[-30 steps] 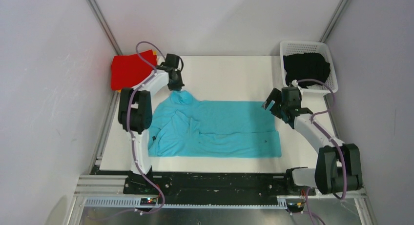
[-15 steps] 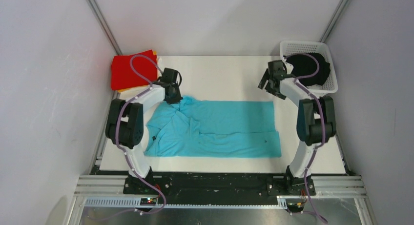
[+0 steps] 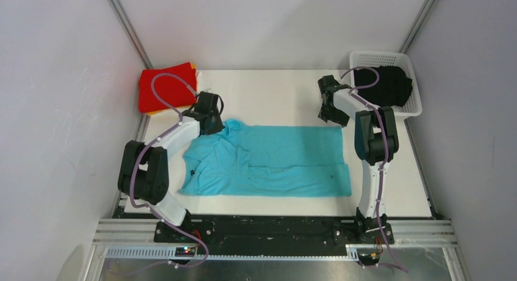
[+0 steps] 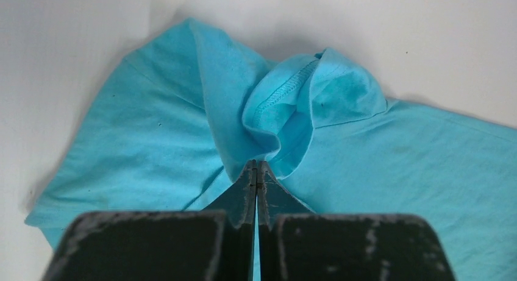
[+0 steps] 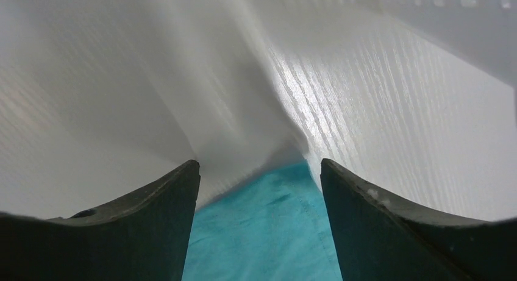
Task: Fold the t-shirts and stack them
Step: Grab the side of the flattened tshirt furthest away from the robot with both arms
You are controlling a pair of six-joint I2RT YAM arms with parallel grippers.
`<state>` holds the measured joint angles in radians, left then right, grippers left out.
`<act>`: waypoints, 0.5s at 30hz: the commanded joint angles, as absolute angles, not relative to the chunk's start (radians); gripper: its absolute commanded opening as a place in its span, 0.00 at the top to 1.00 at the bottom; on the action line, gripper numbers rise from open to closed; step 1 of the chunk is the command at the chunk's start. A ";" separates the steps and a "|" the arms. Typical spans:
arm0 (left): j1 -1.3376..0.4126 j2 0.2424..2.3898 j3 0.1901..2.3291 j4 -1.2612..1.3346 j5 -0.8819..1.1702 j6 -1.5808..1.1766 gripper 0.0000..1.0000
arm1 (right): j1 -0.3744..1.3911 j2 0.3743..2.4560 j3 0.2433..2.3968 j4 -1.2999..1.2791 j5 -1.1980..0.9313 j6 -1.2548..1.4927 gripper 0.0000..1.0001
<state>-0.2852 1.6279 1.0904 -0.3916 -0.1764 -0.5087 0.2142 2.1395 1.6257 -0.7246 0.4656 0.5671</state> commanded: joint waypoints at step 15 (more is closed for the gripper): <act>-0.300 1.466 0.965 -0.341 -0.208 -0.556 1.00 | 0.236 2.044 1.498 -0.732 0.526 0.661 0.99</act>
